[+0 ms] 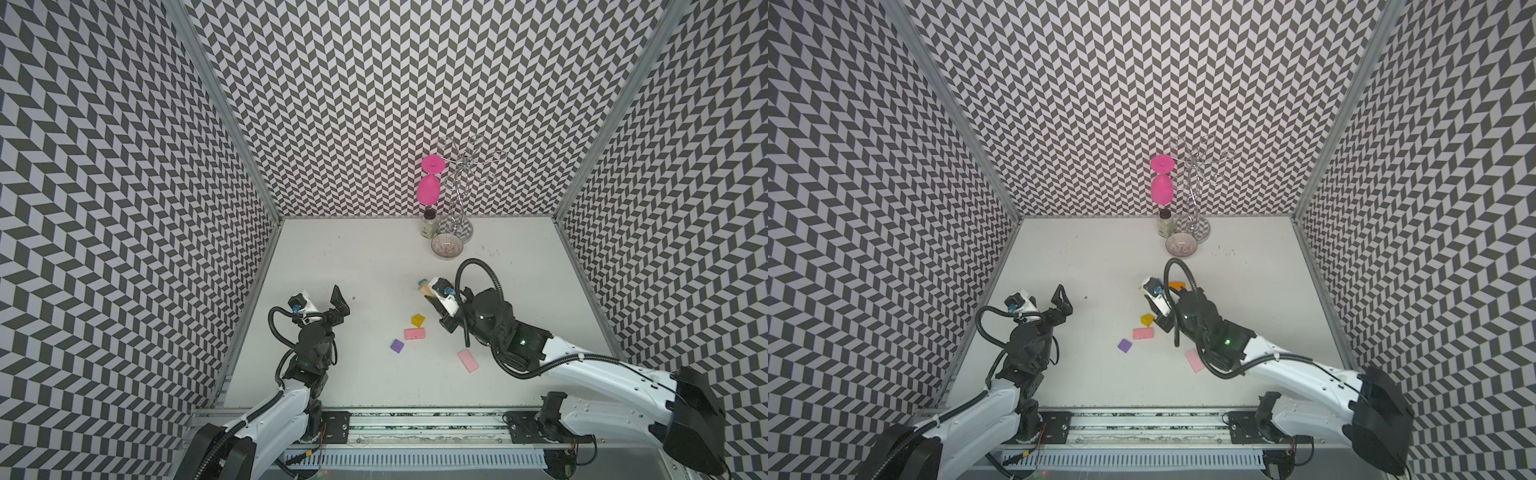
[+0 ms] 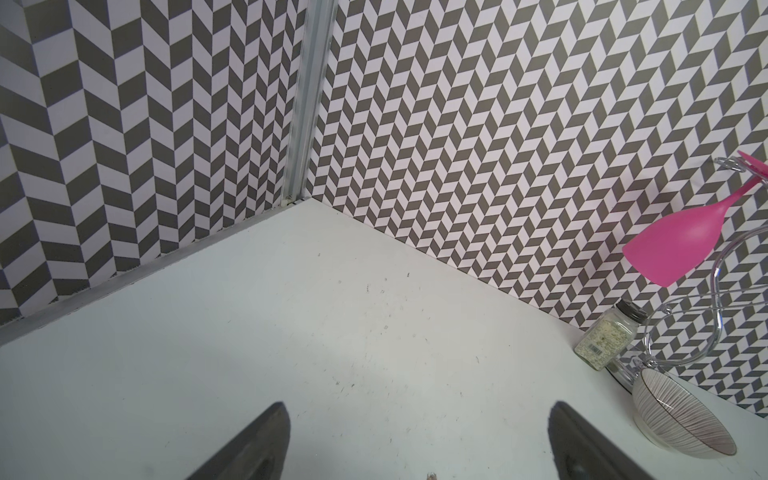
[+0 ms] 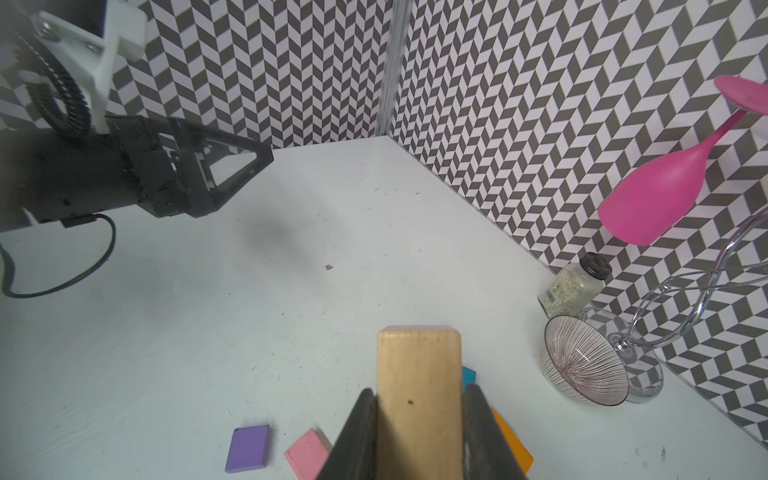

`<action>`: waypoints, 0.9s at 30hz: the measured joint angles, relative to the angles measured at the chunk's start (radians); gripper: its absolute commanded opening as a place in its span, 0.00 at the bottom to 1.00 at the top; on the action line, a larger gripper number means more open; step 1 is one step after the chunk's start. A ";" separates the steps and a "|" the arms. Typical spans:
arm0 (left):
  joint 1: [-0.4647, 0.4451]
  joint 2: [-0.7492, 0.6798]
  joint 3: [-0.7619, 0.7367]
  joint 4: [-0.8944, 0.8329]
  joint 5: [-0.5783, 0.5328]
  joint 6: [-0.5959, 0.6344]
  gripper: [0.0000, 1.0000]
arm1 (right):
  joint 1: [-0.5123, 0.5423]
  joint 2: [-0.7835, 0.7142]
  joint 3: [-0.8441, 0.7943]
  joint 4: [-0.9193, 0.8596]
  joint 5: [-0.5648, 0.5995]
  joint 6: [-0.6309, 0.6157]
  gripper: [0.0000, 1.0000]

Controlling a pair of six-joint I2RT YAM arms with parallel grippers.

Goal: Build the wood block tower
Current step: 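Lift the wooden plank and carry it toward the block stack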

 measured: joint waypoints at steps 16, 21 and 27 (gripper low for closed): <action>0.000 0.011 0.000 0.000 0.002 0.000 0.96 | -0.042 0.136 0.000 -0.071 -0.323 -0.146 0.00; 0.000 0.016 0.000 0.001 0.006 0.000 0.95 | -0.075 0.349 0.086 -0.144 -0.288 -0.165 0.00; 0.000 0.026 0.000 0.001 0.008 0.000 0.95 | -0.138 0.407 0.089 -0.167 -0.292 -0.202 0.00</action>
